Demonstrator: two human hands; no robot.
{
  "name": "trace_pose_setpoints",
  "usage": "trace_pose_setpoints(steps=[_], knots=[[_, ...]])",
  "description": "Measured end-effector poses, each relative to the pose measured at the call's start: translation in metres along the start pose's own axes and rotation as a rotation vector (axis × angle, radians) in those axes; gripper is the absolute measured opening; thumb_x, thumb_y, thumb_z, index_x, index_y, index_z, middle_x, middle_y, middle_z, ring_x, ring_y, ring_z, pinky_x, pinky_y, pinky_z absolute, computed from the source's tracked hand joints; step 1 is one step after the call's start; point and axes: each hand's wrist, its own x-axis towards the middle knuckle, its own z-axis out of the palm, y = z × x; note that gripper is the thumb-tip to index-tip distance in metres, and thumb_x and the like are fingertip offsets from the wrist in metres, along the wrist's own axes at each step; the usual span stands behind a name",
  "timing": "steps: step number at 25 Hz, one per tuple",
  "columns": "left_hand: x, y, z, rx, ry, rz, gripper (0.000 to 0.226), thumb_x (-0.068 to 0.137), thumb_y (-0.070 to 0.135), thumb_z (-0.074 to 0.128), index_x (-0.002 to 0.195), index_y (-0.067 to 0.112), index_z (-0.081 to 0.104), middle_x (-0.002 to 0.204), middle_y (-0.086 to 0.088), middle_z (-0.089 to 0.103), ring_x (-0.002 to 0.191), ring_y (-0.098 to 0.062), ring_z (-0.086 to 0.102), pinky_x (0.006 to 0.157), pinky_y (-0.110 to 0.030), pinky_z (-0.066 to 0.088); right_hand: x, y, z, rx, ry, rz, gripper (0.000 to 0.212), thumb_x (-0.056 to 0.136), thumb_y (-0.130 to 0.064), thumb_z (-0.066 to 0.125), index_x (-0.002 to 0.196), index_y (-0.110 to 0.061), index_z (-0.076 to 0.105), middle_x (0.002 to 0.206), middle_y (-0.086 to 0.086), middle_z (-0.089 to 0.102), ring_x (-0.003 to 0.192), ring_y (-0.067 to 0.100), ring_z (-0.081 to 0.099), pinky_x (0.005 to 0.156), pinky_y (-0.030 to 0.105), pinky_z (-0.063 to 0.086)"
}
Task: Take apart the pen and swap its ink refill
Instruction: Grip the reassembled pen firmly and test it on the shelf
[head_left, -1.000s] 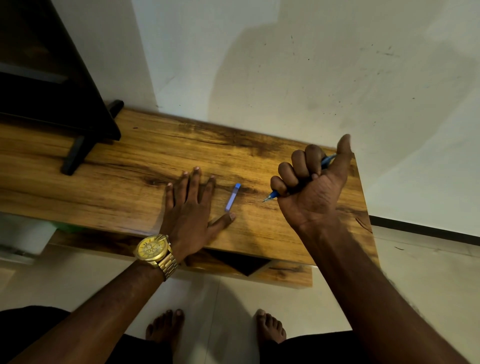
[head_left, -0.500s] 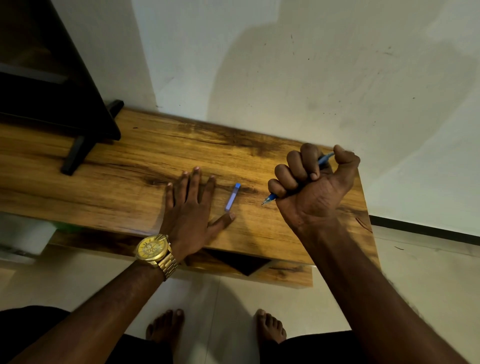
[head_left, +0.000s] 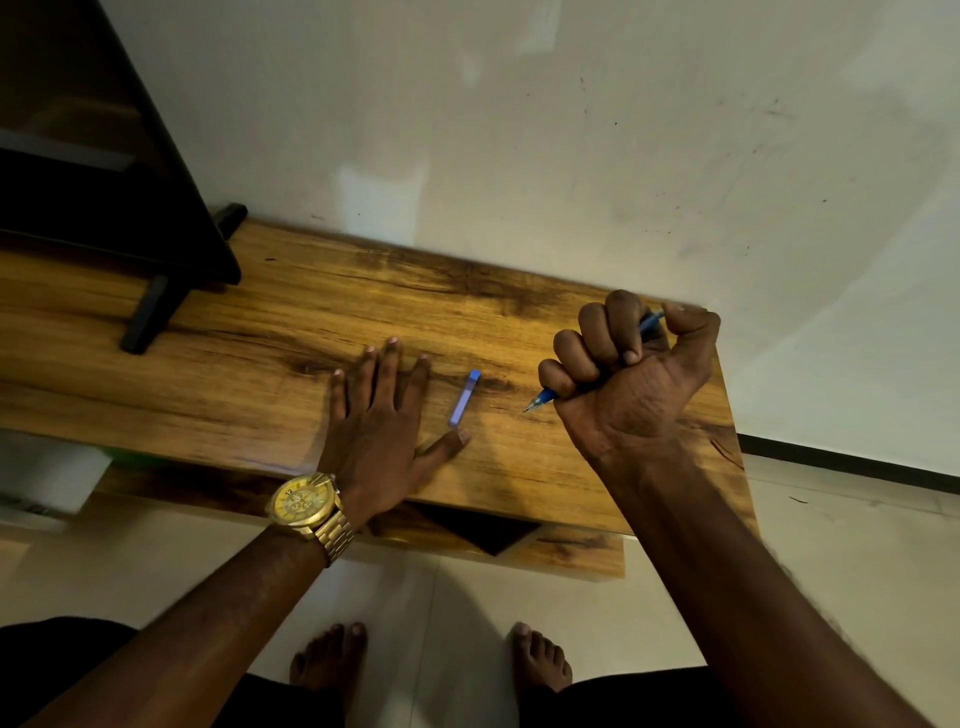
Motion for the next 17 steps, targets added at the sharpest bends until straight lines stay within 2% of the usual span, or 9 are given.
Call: trace_pose_setpoints(steps=[17], knots=[[-0.0001, 0.0001, 0.0009, -0.011, 0.005, 0.002, 0.11, 0.085, 0.095, 0.017, 0.173, 0.031, 0.007, 0.183, -0.008, -0.009, 0.169, -0.035, -0.005, 0.134, -0.063, 0.002, 0.0039, 0.0037, 0.0011, 0.001, 0.017, -0.004, 0.042, 0.089, -0.048, 0.035, 0.059, -0.021, 0.024, 0.054, -0.005, 0.016, 0.048, 0.012, 0.01, 0.05, 0.026, 0.011]])
